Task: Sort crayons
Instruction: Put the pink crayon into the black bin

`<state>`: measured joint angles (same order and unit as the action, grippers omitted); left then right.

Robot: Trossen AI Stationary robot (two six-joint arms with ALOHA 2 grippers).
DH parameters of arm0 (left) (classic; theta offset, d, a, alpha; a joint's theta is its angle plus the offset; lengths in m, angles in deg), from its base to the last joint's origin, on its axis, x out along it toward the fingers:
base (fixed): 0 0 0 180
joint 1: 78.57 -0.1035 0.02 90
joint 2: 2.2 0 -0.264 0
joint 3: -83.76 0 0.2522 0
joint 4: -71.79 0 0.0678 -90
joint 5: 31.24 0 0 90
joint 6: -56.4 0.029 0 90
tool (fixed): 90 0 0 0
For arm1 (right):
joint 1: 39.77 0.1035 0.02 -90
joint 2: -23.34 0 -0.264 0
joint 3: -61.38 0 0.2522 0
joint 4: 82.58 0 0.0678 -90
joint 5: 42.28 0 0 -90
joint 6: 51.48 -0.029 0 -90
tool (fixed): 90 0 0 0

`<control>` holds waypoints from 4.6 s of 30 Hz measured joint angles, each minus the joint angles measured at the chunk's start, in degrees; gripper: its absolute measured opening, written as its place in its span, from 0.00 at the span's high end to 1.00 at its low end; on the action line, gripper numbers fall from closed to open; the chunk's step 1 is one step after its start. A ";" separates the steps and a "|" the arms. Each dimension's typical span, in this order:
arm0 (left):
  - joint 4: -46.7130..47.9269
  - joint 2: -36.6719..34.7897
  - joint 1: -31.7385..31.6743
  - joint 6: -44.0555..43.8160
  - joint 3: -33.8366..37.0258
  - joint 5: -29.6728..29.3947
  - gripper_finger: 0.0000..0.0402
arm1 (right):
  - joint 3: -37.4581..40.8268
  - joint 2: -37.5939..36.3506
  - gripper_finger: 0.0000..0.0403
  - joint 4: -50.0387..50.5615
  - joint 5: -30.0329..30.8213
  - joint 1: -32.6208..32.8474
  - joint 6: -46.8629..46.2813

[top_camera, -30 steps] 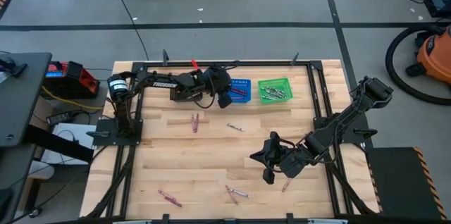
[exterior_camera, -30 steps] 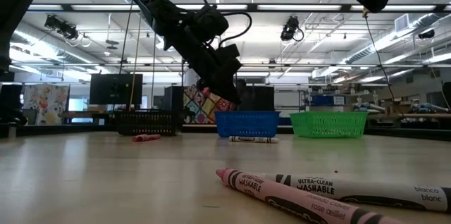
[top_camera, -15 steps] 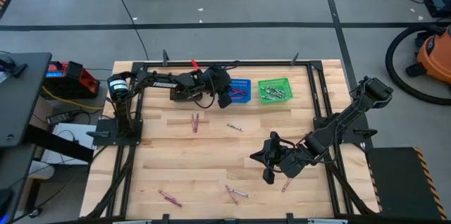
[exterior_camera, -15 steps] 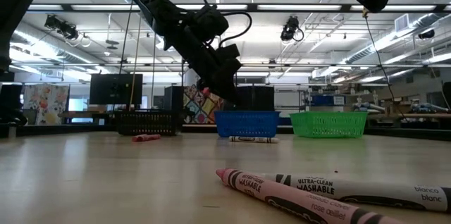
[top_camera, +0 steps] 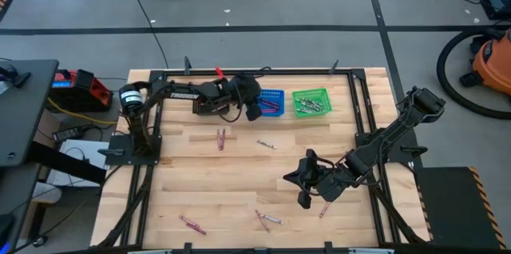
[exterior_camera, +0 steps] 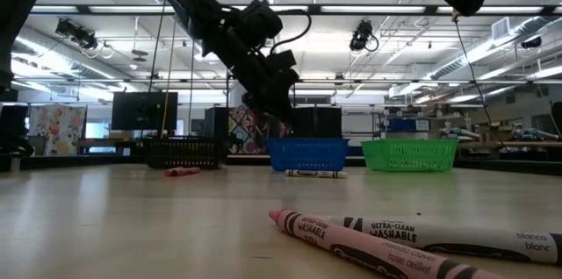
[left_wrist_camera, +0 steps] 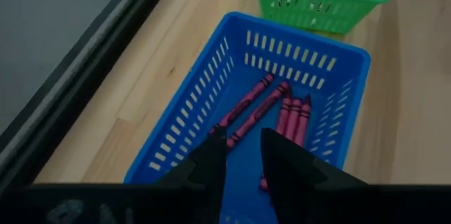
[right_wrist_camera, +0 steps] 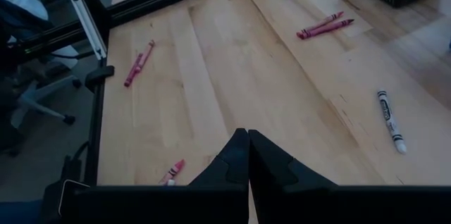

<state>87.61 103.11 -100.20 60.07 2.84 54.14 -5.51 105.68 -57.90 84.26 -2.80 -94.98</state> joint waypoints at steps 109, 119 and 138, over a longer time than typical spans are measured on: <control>49.30 -8.45 13.65 -67.74 6.06 -3.67 0.75 | 0.03 0.14 0.97 3.19 -1.65 4.28 -8.52; 39.12 -8.45 13.11 -67.54 12.07 -1.66 0.75 | 0.13 4.09 0.97 2.79 -2.19 4.15 -9.51; 38.02 -8.49 13.07 -70.49 14.16 -0.67 0.75 | 0.13 7.56 0.97 1.32 -5.09 2.62 -10.83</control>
<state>125.62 94.62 -87.13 -10.42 17.00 53.46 -5.37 113.24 -56.58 79.17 -0.18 -105.81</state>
